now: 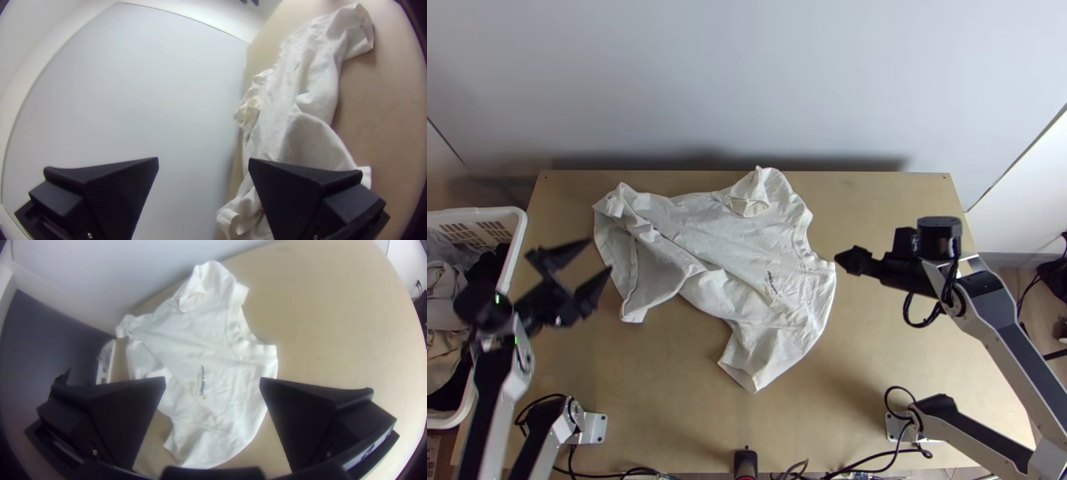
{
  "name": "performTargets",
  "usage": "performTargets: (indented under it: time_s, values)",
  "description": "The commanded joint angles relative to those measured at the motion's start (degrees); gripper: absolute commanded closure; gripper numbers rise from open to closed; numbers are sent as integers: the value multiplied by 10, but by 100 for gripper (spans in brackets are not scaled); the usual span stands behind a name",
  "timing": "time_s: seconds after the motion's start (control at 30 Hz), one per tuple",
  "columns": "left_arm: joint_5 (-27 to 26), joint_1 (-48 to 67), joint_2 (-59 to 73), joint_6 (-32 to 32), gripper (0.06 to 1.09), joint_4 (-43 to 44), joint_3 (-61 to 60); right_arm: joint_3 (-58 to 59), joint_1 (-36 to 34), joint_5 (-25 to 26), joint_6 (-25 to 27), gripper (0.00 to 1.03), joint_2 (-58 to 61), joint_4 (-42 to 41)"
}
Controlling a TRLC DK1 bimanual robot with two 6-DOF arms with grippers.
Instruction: Fold the t-shirt
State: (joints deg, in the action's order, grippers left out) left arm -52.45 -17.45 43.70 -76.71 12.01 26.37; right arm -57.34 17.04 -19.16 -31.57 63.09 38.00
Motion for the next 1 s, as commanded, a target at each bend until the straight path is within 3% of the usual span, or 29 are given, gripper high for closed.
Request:
performTargets:
  time_s: [0.0, 0.4, 0.83, 0.9, 0.97]
  values:
    - [9, -9, -223, 31, 10, -152, -84, 51, 15, 4, -4, 5, 5, 4]
    - [14, -8, -385, 31, 10, -343, -111, 108, 41, -3, -4, 5, 11, 32]
    - [19, 8, -432, 16, 10, -377, -167, 46, 48, -41, -15, 5, 46, 63]
    - [51, 10, -434, 15, 10, -386, -170, 49, 42, -52, -18, 5, 48, 63]
    - [117, 23, -433, -7, 10, -394, -178, 48, 43, -69, -23, 5, 50, 63]
